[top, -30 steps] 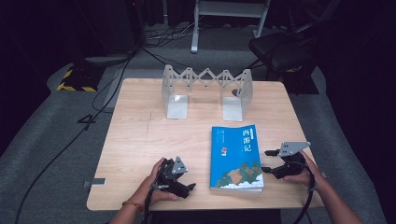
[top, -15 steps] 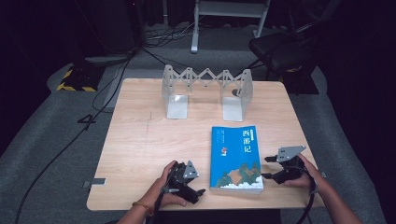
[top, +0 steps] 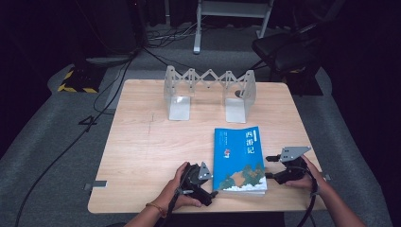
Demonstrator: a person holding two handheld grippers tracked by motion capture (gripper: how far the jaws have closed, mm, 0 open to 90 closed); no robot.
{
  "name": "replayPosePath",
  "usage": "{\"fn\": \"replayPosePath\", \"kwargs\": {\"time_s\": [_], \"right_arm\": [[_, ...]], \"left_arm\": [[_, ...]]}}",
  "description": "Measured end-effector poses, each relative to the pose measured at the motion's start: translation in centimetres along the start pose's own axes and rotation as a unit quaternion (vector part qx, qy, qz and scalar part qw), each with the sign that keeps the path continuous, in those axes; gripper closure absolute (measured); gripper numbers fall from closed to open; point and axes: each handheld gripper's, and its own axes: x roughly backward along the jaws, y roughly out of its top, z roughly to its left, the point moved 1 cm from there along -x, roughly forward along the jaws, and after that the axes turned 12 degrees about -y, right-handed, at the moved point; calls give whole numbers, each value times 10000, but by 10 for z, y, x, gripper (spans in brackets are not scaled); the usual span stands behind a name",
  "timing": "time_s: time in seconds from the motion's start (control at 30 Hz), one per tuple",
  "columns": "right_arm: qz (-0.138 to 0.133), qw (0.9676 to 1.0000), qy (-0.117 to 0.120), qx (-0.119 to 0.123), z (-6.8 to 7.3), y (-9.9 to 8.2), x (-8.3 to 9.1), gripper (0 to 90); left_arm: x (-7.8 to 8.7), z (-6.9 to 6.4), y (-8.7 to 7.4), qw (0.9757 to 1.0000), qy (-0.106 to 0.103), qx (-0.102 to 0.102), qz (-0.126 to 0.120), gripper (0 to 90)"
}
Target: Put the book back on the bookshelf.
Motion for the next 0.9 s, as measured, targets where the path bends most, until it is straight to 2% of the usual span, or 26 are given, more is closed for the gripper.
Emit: {"fn": "replayPosePath", "kwargs": {"time_s": [0.1,0.33,0.47,0.57,0.6,0.63,0.7,0.77,0.8,0.87,0.9], "right_arm": [[42,9999,11,94,1,2,-2,324],[152,9999,66,45,-1,-5,2,323],[195,9997,112,-30,-4,-7,2,320],[256,9996,91,-29,-4,-7,1,320],[306,9995,31,-10,-4,-7,0,320],[331,9994,35,-15,-4,-7,0,321],[330,9994,59,-33,-4,-7,-2,322],[354,9993,-24,-63,-3,-6,-5,321],[336,9994,26,-91,-3,-5,-7,321],[331,9994,-28,-113,-1,-2,-10,319],[321,9994,16,-147,0,-1,-13,319]], "left_arm": [[0,1,0,10000,-16,-45,18,7],[0,2,1,9995,12,-319,17,6],[1,3,1,9993,-53,-367,30,5],[3,6,0,9993,24,-360,25,6],[5,9,-1,9995,82,-292,17,6],[6,14,-3,9998,141,-131,-38,6],[8,19,-3,9998,185,-59,-31,6],[11,24,-5,9995,302,-15,-59,6],[12,27,-6,9993,357,29,-80,6],[13,29,-6,9990,441,32,-95,6],[14,29,-6,9989,465,13,-90,6]]}}
